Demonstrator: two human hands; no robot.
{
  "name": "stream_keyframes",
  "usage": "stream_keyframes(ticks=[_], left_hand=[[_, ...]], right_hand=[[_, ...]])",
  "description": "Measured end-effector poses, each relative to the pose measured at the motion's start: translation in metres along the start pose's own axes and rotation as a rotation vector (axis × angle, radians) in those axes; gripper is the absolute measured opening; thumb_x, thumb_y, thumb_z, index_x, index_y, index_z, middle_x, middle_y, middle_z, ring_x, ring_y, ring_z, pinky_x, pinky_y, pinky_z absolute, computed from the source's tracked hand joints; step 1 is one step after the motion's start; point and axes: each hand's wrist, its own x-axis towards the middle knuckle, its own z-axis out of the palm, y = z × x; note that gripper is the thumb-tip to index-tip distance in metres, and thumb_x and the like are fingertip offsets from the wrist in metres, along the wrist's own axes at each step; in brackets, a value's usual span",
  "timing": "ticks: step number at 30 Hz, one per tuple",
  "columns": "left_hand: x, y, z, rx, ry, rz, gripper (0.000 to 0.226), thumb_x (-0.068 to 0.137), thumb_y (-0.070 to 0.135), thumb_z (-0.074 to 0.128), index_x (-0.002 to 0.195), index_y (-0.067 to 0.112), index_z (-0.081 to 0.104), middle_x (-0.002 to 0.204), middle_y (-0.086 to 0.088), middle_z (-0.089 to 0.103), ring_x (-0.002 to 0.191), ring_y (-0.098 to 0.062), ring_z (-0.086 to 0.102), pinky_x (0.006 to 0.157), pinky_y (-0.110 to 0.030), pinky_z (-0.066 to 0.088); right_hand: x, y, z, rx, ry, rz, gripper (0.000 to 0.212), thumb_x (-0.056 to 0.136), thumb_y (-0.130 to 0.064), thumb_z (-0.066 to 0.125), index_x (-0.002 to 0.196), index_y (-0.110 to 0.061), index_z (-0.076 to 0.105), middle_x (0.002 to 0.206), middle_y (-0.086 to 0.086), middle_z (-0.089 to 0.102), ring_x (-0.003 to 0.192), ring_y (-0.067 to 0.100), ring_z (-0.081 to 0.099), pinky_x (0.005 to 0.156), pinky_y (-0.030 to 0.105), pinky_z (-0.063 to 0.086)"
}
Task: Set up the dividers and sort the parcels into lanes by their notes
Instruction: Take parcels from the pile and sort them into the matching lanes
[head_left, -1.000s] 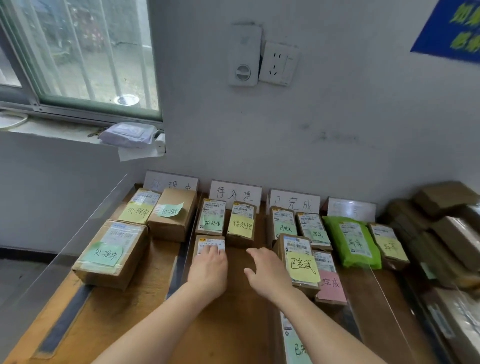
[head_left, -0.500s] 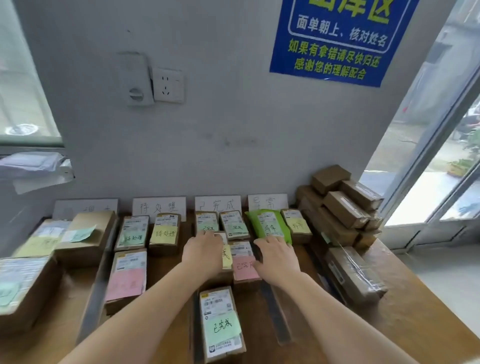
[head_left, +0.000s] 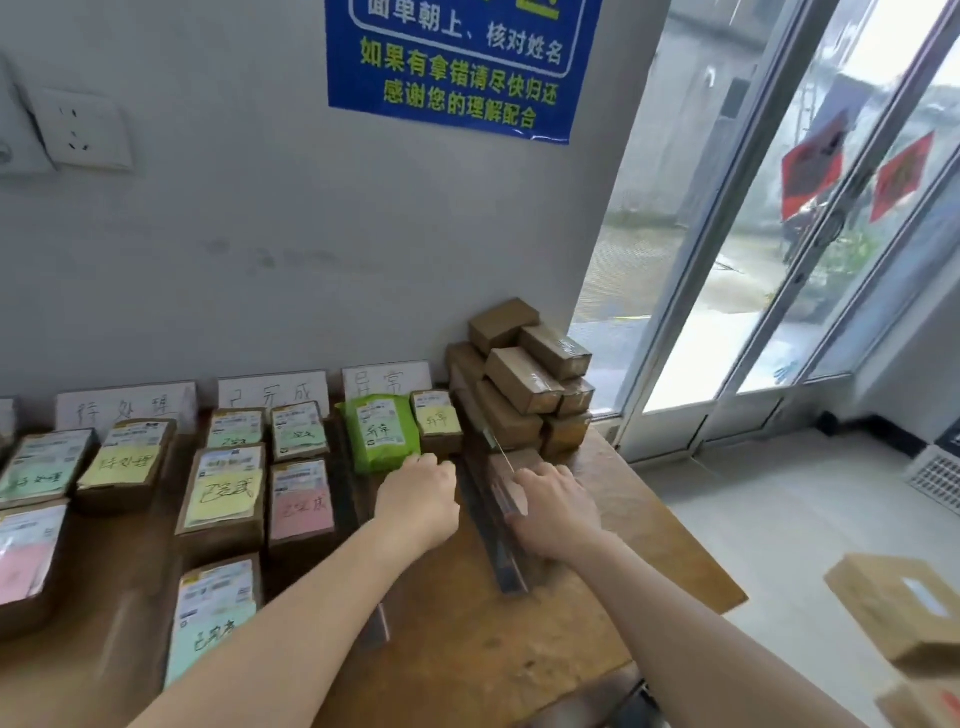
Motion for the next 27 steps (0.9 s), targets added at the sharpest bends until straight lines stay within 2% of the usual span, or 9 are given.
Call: stream_keyframes(ticks=[2, 5, 8, 13, 20, 27], left_hand=[[0.011, 0.027, 0.006, -0.003, -0.010, 0.035, 0.038, 0.096, 0.033, 0.054, 0.130, 0.015, 0.052, 0.128, -0.004, 0.053, 0.122, -0.023, 0.048, 0.096, -0.037, 0.050], [0.034, 0.064, 0.013, 0.013, -0.033, 0.082, 0.036, 0.096, 0.033, 0.053, 0.126, 0.014, 0.053, 0.126, -0.005, 0.052, 0.121, -0.024, 0.047, 0.094, -0.037, 0.047], [0.060, 0.093, 0.024, 0.004, -0.061, 0.110, 0.036, 0.096, 0.031, 0.054, 0.128, 0.015, 0.053, 0.127, -0.005, 0.053, 0.119, -0.023, 0.048, 0.095, -0.036, 0.047], [0.116, 0.127, 0.039, -0.018, -0.057, 0.121, 0.040, 0.096, 0.035, 0.055, 0.131, 0.017, 0.053, 0.130, -0.004, 0.054, 0.120, -0.022, 0.050, 0.097, -0.035, 0.049], [0.201, 0.153, 0.041, 0.037, -0.062, 0.059, 0.035, 0.095, 0.036, 0.053, 0.122, 0.014, 0.056, 0.127, -0.006, 0.054, 0.122, -0.026, 0.047, 0.096, -0.038, 0.044], [0.256, 0.144, 0.042, 0.042, -0.046, -0.057, 0.042, 0.095, 0.040, 0.053, 0.130, 0.016, 0.053, 0.131, -0.007, 0.053, 0.124, -0.026, 0.046, 0.097, -0.039, 0.045]], right_hand=[[0.000, 0.028, 0.000, 0.019, -0.011, 0.027, 0.053, 0.091, -0.040, 0.062, 0.139, -0.027, 0.046, 0.137, 0.003, 0.049, 0.131, 0.025, 0.041, 0.106, 0.040, 0.041], [0.007, 0.065, 0.001, 0.025, -0.021, 0.063, 0.050, 0.091, -0.042, 0.061, 0.136, -0.026, 0.049, 0.135, 0.003, 0.050, 0.130, 0.026, 0.042, 0.103, 0.039, 0.041], [0.022, 0.097, 0.004, 0.017, -0.024, 0.087, 0.047, 0.091, -0.044, 0.061, 0.132, -0.025, 0.051, 0.136, 0.003, 0.051, 0.131, 0.027, 0.042, 0.105, 0.040, 0.039], [0.062, 0.144, -0.004, -0.018, -0.019, 0.078, 0.049, 0.093, -0.043, 0.058, 0.137, -0.023, 0.048, 0.142, 0.005, 0.048, 0.135, 0.027, 0.038, 0.110, 0.042, 0.033], [0.137, 0.198, -0.023, -0.070, -0.028, 0.075, 0.052, 0.092, -0.043, 0.056, 0.138, -0.020, 0.048, 0.135, 0.007, 0.051, 0.129, 0.028, 0.042, 0.105, 0.042, 0.037], [0.208, 0.213, -0.033, -0.015, -0.015, 0.008, 0.049, 0.089, -0.039, 0.057, 0.134, -0.022, 0.049, 0.131, 0.007, 0.052, 0.128, 0.029, 0.043, 0.101, 0.040, 0.037]])
